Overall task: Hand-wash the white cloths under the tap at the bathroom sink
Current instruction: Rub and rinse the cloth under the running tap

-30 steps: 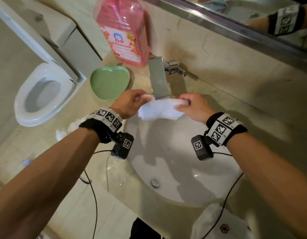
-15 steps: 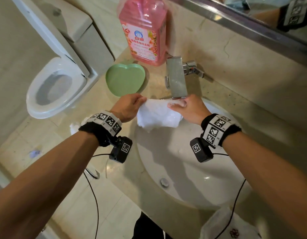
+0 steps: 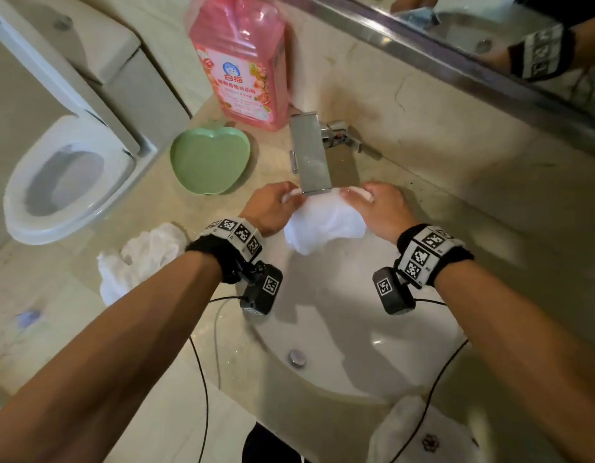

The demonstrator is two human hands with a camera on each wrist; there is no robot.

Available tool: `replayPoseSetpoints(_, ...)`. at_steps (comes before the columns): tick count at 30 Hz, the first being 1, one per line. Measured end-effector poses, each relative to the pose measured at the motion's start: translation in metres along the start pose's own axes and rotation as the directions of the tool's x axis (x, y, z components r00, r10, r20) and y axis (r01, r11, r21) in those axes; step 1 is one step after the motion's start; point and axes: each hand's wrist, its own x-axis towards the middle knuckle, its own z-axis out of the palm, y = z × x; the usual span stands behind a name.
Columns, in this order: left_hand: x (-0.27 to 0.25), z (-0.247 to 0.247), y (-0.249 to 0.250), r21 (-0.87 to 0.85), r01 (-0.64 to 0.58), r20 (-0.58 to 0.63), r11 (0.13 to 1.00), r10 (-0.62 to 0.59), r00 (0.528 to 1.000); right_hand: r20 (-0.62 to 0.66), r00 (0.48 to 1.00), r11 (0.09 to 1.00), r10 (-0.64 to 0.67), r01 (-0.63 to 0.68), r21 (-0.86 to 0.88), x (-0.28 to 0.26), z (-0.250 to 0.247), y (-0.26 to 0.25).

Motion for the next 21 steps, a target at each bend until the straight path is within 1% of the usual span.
replayPoseSetpoints(3, 0.007, 0.008, 0.011, -0.099, 0.009, 0.022, 0.995, -0.007, 1.000, 0.049, 0.999, 1.000, 0.006, -0.006, 0.003, -0.003, -0.007, 0.012)
replayPoseSetpoints(6, 0.010, 0.008, 0.016, -0.220, 0.020, 0.045, 0.975, -0.011, 0.999, 0.133, 0.991, 1.000, -0.002, 0.000, 0.018, -0.004, -0.010, 0.018)
replayPoseSetpoints(9, 0.011, 0.001, 0.012, -0.222, 0.042, 0.026, 0.974, -0.037, 0.999, 0.203, 0.977, 0.998, -0.065, 0.058, 0.039, -0.004, -0.011, 0.021)
replayPoseSetpoints(11, 0.010, -0.004, 0.006, -0.205, 0.050, 0.001, 0.978, -0.051, 0.999, 0.180, 0.981, 0.997, -0.072, 0.064, 0.047, -0.001, -0.008, 0.017)
replayPoseSetpoints(14, 0.005, -0.010, 0.000, -0.150, 0.078, -0.012, 0.986, -0.081, 0.997, 0.110, 0.994, 0.994, -0.013, 0.001, 0.111, 0.007, 0.006, 0.004)
replayPoseSetpoints(16, 0.001, -0.012, -0.001, -0.212, 0.121, 0.001, 0.970, -0.124, 0.992, 0.094, 0.995, 0.978, 0.035, -0.053, 0.199, 0.007, 0.018, -0.008)
replayPoseSetpoints(18, -0.001, -0.012, -0.002, -0.315, 0.174, 0.006, 0.933, -0.182, 0.983, 0.101, 0.994, 0.960, 0.033, -0.060, 0.275, 0.005, 0.031, -0.020)
replayPoseSetpoints(21, -0.004, -0.013, -0.005, -0.384, 0.201, 0.000, 0.901, -0.218, 0.976, 0.119, 0.993, 0.952, 0.014, -0.050, 0.302, 0.001, 0.044, -0.034)
